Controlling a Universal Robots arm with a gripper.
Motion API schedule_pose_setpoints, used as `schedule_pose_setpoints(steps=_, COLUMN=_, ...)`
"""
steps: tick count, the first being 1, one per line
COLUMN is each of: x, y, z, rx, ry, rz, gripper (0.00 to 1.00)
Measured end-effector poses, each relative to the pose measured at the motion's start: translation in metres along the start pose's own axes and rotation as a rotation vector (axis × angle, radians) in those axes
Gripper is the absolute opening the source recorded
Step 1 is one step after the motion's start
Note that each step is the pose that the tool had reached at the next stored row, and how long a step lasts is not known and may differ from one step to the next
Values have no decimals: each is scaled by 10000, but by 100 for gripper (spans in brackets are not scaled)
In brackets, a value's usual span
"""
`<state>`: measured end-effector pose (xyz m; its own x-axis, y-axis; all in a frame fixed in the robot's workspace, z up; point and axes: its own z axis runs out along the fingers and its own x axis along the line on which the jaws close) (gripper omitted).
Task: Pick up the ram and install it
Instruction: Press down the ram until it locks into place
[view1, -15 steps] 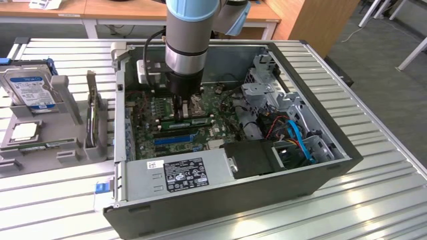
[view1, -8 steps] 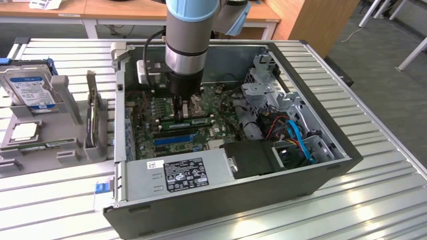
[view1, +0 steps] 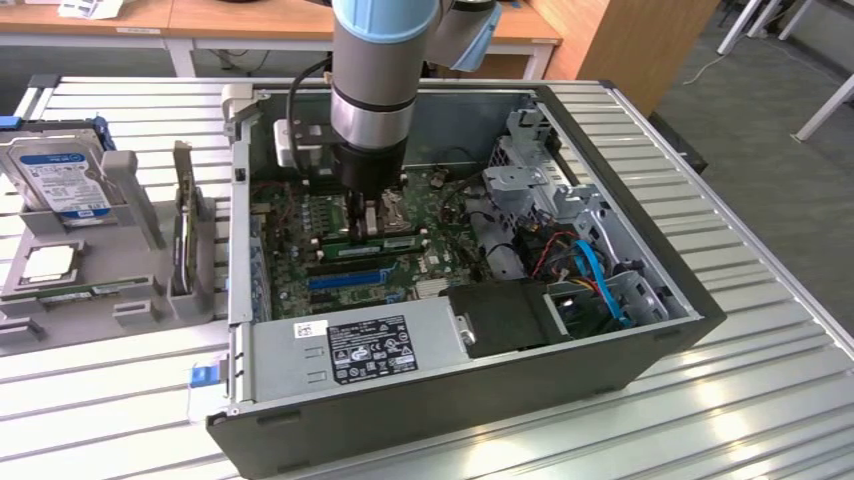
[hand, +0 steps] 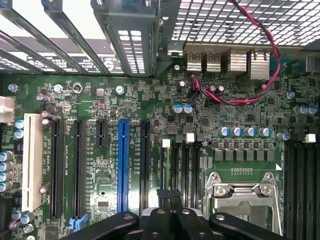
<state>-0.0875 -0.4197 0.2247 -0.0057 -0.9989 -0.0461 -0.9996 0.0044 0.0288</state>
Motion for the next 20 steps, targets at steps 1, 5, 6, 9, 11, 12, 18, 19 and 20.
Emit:
schedule_pose_setpoints(steps=1, x=1, y=2, z=-18, rx=-8, ry=10, rz=0, gripper=10)
schedule_pose_setpoints(steps=5, x=-2, y=4, z=-82, rx=-9, ry=12, rz=2, gripper=10)
schedule_pose_setpoints(steps=6, x=-3, y=5, z=-99, rx=-9, ry=11, rz=2, gripper=10)
schedule_pose_setpoints(steps=9, x=-5, y=7, z=-156, rx=-9, ry=13, rz=2, gripper=10)
schedule_pose_setpoints(steps=11, x=-7, y=8, z=-192, rx=-9, ry=12, rz=2, gripper=10)
schedule_pose_setpoints(steps=12, x=-8, y=8, z=-210, rx=-9, ry=12, rz=2, gripper=10)
schedule_pose_setpoints(steps=18, x=-13, y=11, z=-324, rx=-9, ry=12, rz=2, gripper=10)
schedule_pose_setpoints(steps=19, x=-14, y=12, z=-344, rx=-9, ry=12, rz=2, gripper=10)
schedule_pose_setpoints(steps=20, x=-15, y=13, z=-363, rx=-9, ry=12, rz=2, gripper=10)
